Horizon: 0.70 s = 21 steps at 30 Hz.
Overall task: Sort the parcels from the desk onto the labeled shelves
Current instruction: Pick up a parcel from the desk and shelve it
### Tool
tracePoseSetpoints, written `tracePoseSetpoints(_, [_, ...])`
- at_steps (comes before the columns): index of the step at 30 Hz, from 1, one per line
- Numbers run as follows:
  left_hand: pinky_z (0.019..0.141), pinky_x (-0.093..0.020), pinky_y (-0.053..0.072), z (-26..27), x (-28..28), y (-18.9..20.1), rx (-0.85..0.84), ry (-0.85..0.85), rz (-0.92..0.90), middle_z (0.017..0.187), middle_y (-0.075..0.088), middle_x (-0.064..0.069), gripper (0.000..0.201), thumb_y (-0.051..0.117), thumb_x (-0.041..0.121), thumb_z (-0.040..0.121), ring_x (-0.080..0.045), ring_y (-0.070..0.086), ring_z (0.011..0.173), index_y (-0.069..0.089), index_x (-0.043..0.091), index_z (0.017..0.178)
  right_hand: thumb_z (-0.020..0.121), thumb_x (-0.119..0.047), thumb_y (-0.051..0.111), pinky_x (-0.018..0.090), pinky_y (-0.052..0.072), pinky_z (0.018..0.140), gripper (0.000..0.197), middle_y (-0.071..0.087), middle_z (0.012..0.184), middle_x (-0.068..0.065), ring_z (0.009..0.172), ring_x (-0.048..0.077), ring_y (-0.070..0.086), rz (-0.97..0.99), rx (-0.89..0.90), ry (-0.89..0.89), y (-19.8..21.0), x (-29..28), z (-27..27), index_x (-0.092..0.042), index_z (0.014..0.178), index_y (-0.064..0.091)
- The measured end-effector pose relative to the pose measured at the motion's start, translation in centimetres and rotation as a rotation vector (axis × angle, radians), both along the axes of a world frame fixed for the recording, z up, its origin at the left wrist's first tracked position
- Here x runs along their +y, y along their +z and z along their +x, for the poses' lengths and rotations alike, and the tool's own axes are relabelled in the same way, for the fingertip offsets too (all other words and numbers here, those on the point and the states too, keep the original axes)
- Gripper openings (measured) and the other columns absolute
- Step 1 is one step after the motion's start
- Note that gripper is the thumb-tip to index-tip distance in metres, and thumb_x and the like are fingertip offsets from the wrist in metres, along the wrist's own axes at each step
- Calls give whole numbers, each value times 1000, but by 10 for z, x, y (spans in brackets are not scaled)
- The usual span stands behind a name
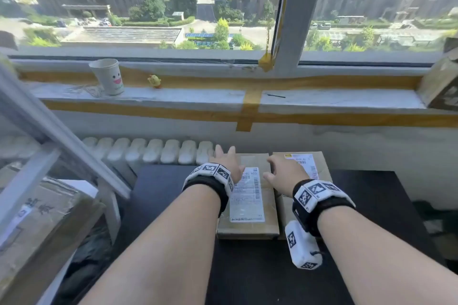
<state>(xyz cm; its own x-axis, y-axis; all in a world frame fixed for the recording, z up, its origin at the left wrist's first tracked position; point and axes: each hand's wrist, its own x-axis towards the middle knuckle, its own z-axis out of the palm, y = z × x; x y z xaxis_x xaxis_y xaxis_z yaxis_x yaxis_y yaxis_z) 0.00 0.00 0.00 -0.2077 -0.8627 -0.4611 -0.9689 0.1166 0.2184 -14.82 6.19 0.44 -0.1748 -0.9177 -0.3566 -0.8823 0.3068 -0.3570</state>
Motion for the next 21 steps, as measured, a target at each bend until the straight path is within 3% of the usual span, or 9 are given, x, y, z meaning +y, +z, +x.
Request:
tracePoseSetpoints(5, [94,-37,46,7,5,-11,8,41,49,163,3,-15,83,54,34,95,-34,55,124,-1,22,157,95,-25,58,36,48,92,41,67,122,11,115,29,61,42,46,-5,-7,5,3,-10,133,54])
tracePoseSetpoints(7, [84,-35,45,11,8,-18,37,77,75,158,23,-18,91,54,33,94,-32,61,112,-11,22,157,93,-26,61,35,49,87,32,70,114,9,108,28,63,35,59,-11,-11,7,4,-11,121,59])
tracePoseSetpoints(10, [68,-32,47,13,9,-23,61,182,115,106,66,-13,99,54,38,93,-24,63,78,-22,20,154,94,-29,59,32,43,76,18,66,102,9,97,28,61,66,95,-16,-14,7,7,-12,98,55])
tracePoseSetpoints(12, [67,-32,49,14,9,-21,69,269,153,101,67,-11,93,56,39,92,-24,66,83,-5,11,156,96,-29,55,32,41,74,19,61,96,7,90,26,56,90,98,-24,-14,7,10,-11,93,53])
tracePoseSetpoints(13, [64,-31,48,14,8,-20,79,297,171,96,67,-9,76,57,38,92,-23,65,81,22,7,151,97,-28,54,32,43,75,20,63,97,8,91,27,58,95,82,-38,-14,7,10,-8,95,57])
tracePoseSetpoints(15, [52,-26,39,17,7,-13,144,338,169,73,57,-3,24,55,33,92,-16,53,60,58,9,95,96,-25,53,35,50,79,25,69,102,10,98,30,66,90,-3,-98,-15,6,9,-5,104,65])
tracePoseSetpoints(16, [49,-25,36,18,7,-11,171,355,158,67,51,-2,26,53,30,94,-15,47,55,52,12,75,95,-24,52,35,53,82,26,70,102,10,101,31,68,78,-62,-141,-14,5,8,-6,108,66])
tracePoseSetpoints(18, [52,-26,35,22,6,-2,229,381,125,66,46,-2,32,47,23,97,-14,42,55,45,13,67,94,-25,52,40,56,91,31,73,108,9,103,33,70,40,-193,-227,-8,4,8,-10,118,66])
tracePoseSetpoints(21, [67,-28,37,22,1,6,292,387,92,79,48,-7,24,41,12,100,-21,46,69,58,2,86,96,-29,51,48,54,98,37,73,117,12,106,35,70,-44,-314,-313,4,3,7,-11,125,66])
